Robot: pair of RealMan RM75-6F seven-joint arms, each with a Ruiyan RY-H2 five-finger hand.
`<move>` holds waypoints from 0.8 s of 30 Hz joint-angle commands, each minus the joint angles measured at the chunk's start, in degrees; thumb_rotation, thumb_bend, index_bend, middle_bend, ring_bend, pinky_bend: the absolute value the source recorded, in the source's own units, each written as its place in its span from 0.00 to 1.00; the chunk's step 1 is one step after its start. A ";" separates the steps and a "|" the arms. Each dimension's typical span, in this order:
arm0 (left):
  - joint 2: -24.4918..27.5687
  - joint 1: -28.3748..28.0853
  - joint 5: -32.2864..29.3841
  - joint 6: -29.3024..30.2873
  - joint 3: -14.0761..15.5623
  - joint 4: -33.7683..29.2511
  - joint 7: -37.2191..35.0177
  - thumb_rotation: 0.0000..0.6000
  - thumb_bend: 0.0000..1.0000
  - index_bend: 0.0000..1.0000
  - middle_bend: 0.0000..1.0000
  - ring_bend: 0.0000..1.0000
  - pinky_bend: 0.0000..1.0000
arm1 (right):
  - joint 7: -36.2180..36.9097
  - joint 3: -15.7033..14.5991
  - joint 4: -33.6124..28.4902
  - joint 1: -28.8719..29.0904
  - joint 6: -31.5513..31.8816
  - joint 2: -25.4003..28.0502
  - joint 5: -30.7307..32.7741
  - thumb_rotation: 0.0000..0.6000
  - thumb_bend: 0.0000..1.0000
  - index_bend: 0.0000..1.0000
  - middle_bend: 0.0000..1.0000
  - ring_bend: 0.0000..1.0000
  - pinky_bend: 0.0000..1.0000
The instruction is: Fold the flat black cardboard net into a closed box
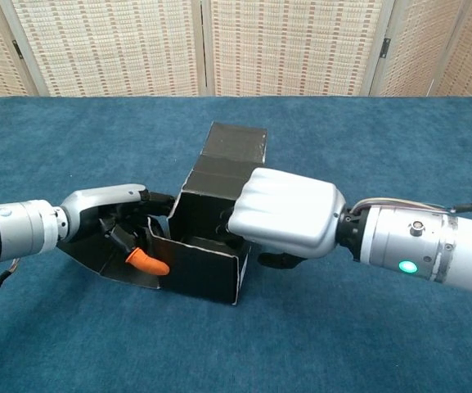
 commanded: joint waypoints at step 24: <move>5.13 5.26 -1.54 10.45 -1.62 -9.95 13.00 1.00 0.18 0.00 0.00 0.00 0.12 | 8.32 1.44 -18.43 -10.72 8.81 13.20 11.62 1.00 0.02 0.00 0.09 0.73 1.00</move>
